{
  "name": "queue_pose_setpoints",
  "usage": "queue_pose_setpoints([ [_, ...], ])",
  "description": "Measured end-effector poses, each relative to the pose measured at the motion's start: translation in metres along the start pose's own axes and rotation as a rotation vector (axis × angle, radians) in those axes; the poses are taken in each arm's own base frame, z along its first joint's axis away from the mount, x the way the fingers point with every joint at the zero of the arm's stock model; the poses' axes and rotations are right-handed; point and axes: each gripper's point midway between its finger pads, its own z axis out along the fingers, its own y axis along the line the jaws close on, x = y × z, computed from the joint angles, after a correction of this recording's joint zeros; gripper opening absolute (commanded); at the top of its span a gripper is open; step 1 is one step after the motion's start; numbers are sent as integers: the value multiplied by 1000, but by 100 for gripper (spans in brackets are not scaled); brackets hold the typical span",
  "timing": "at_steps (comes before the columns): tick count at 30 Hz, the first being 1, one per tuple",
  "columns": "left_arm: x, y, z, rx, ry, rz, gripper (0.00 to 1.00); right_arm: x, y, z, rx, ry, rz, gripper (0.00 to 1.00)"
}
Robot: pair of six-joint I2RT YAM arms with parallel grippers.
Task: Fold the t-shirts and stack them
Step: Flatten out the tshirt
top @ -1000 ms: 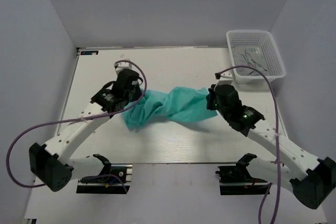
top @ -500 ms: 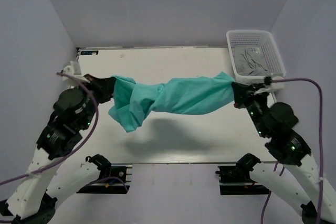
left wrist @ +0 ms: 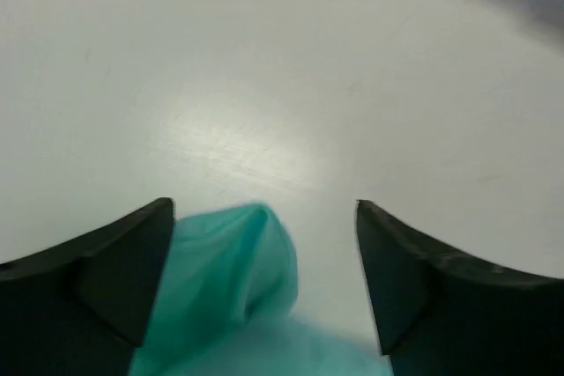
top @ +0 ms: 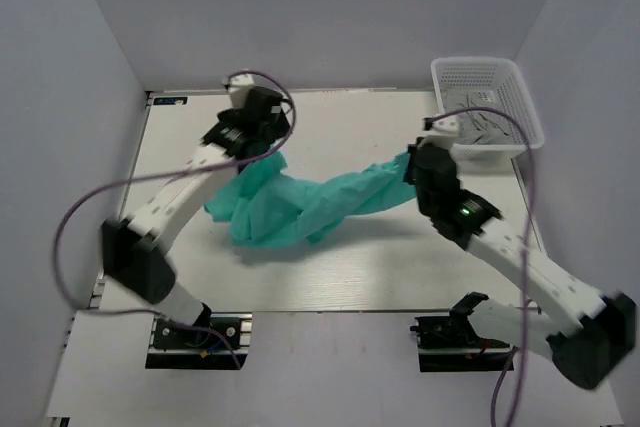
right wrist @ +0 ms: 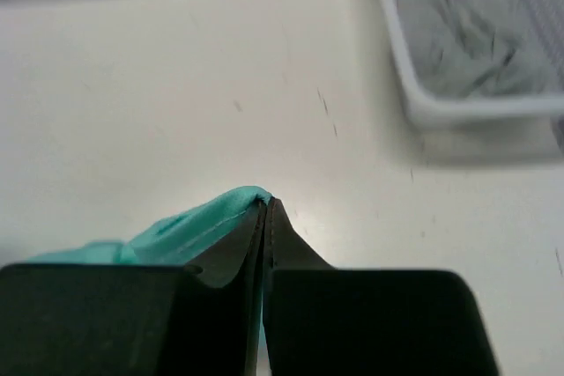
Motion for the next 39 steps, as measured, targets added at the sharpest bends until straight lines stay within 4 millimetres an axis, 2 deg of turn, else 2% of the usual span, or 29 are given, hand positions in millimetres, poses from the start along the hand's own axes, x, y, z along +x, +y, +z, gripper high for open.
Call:
queue_pose_setpoints([
  [1, 28, 3, 33, -64, 72, 49, 100, 30, 0, 17, 44, 78, -45, 8],
  [2, 61, 11, 64, -131, 162, 105, 100, 60, -3, 32, 86, 162, -85, 25],
  [3, 90, 23, 87, -196, 241, 150, 100, 85, -8, 44, 129, 235, -119, 46],
  [4, 116, 37, 103, -257, 320, 195, 100, 111, -16, 53, 173, 310, -158, 82],
  [5, 136, 51, 113, -308, 383, 229, 100, 128, -22, 57, 205, 363, -168, 89],
  [7, 154, 74, 114, -371, 455, 264, 100, 151, -36, 59, 251, 449, -204, 89],
  [9, 150, 83, 99, -369, 467, 250, 100, 156, -41, 58, 263, 476, -195, 89],
  [13, 124, 84, 44, -256, 412, 150, 100, 146, -36, 54, 226, 461, -132, 89],
  [15, 122, 86, 17, -199, 396, 96, 100, 144, -35, 51, 218, 464, -96, 89],
  [16, 127, 89, 8, -183, 401, 78, 100, 146, -36, 50, 219, 473, -86, 89],
  [18, 151, 103, -5, -182, 448, 66, 100, 151, -41, 48, 233, 498, -64, 89],
  [22, 222, 148, -31, -253, 629, 92, 100, 163, -53, 45, 261, 535, -14, 89],
  [25, 259, 171, -51, -247, 724, 93, 100, 177, -60, 38, 251, 578, 22, 89],
  [27, 273, 175, -57, -219, 754, 86, 100, 183, -63, 34, 247, 597, 47, 89],
  [30, 286, 175, -53, -197, 765, 83, 100, 189, -67, 33, 247, 615, 78, 89],
  [35, 279, 164, -35, -192, 723, 94, 100, 195, -67, 36, 209, 635, 132, 89],
  [36, 276, 162, -30, -191, 709, 100, 97, 196, -67, 36, 203, 636, 140, 89],
  [37, 274, 159, -25, -187, 695, 102, 83, 198, -67, 36, 199, 639, 144, 87],
  [39, 269, 151, -15, -161, 661, 99, 63, 201, -68, 36, 193, 644, 151, 82],
])
